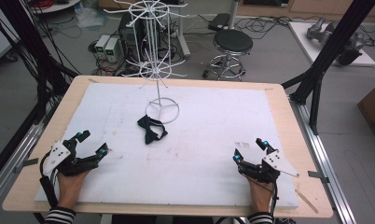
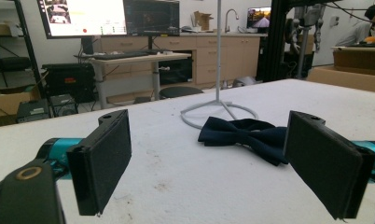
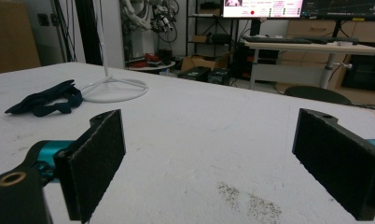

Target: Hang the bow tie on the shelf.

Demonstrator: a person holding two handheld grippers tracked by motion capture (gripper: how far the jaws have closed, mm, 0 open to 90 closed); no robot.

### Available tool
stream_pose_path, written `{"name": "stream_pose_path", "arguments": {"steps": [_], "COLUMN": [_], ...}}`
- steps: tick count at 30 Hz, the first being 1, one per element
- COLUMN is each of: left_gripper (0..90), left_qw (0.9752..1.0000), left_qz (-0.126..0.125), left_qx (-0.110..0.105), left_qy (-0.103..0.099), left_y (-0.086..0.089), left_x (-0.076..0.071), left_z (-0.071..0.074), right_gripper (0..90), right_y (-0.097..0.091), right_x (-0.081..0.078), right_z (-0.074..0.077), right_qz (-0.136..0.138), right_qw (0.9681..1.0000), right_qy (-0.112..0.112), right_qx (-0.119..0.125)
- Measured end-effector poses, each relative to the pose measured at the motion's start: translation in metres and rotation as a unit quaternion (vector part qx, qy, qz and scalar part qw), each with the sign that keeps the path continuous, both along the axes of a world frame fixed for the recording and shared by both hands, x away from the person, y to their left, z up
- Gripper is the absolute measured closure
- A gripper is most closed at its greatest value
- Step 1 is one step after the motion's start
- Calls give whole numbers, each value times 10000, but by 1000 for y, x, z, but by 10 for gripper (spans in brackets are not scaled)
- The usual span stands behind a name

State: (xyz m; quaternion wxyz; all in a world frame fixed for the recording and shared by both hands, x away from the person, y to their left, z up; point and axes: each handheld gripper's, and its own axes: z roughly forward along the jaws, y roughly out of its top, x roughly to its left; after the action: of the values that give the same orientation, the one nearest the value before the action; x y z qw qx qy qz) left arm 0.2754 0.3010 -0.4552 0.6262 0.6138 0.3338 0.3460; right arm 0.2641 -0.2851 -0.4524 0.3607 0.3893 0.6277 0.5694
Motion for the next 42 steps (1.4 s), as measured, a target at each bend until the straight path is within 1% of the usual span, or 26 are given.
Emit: {"name": "stream_pose_path", "arguments": {"steps": [4, 11, 22, 25, 28, 35, 39, 42], "left_gripper": [156, 155, 155, 155, 153, 147, 144, 144], "left_qw": [10000, 10000, 9999, 9999, 9999, 9998, 9995, 9993], "left_qz": [10, 55, 104, 112, 99, 113, 113, 125], "left_qx": [23, -2, 9, -8, 32, 31, 64, 122], "left_qy": [7, 33, 22, 53, 79, 150, 284, 326], "left_y": [0, 0, -1, -1, -1, -1, -3, -5], "left_x": [0, 0, 0, 1, 1, 3, 4, 4], "left_z": [0, 0, 0, 0, 1, 1, 4, 9], "right_gripper": [85, 85, 85, 85, 85, 85, 85, 85], "right_y": [0, 0, 1, 1, 1, 1, 1, 1], "right_x": [0, 0, 0, 0, 0, 0, 0, 0], "right_z": [0, 0, 0, 0, 0, 0, 0, 0], "right_qz": [4, -4, -29, -19, -24, -36, -20, -18], "right_qw": [10000, 10000, 10000, 10000, 10000, 10000, 10000, 10000], "right_qy": [2, 8, 32, 43, 43, 50, 57, 56], "right_qx": [5, 2, -15, -16, -12, -24, -17, -10]}}
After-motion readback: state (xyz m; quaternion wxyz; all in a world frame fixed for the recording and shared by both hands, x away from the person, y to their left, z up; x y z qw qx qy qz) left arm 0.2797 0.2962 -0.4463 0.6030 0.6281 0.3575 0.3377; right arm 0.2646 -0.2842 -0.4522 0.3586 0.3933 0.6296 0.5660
